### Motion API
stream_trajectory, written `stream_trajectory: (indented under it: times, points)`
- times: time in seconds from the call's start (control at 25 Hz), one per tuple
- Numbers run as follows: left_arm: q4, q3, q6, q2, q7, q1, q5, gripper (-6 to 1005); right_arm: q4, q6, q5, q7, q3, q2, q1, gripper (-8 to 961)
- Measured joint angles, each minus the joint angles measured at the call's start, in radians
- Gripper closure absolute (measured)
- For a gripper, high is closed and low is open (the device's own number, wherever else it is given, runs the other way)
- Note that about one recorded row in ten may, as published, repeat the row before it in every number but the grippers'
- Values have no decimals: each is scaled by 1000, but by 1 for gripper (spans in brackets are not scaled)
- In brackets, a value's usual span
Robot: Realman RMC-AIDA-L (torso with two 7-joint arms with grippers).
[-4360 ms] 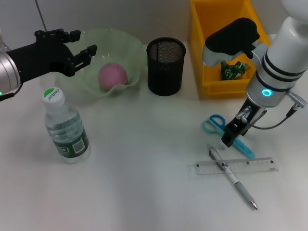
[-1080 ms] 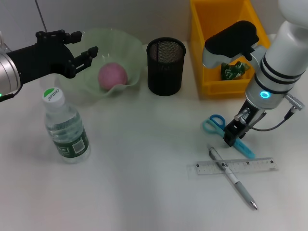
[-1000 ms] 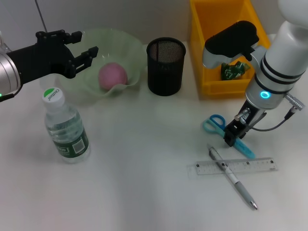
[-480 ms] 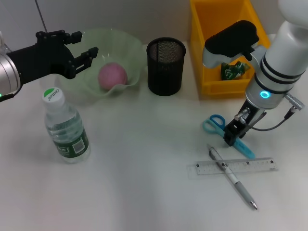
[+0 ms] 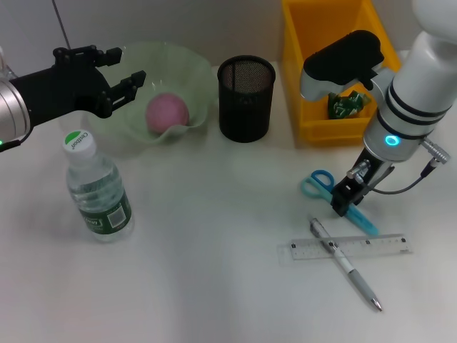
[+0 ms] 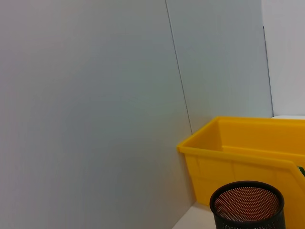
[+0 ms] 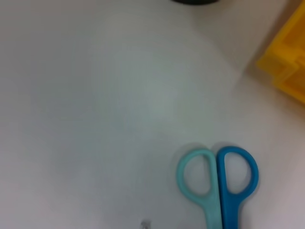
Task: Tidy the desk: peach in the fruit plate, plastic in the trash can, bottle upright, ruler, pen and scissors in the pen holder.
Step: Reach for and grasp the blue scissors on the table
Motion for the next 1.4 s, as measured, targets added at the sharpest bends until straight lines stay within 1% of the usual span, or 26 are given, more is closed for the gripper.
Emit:
stream_trajectory:
  times: [0.36, 0.6, 1.16, 1.4]
  points:
    - [-1, 0, 0, 1, 1, 0, 0, 499, 2, 3, 3, 0, 0, 0, 0, 678]
    - [-1, 0, 0, 2, 2, 0, 0, 499, 37, 12, 4, 0, 0, 0, 14, 679]
    - [2, 0, 0, 2, 4, 1, 0, 500, 40, 15, 2, 5, 0, 0, 24, 680]
    - [2, 0, 0, 2, 12, 1, 0, 499, 40, 15, 1, 12, 0, 0, 25, 719]
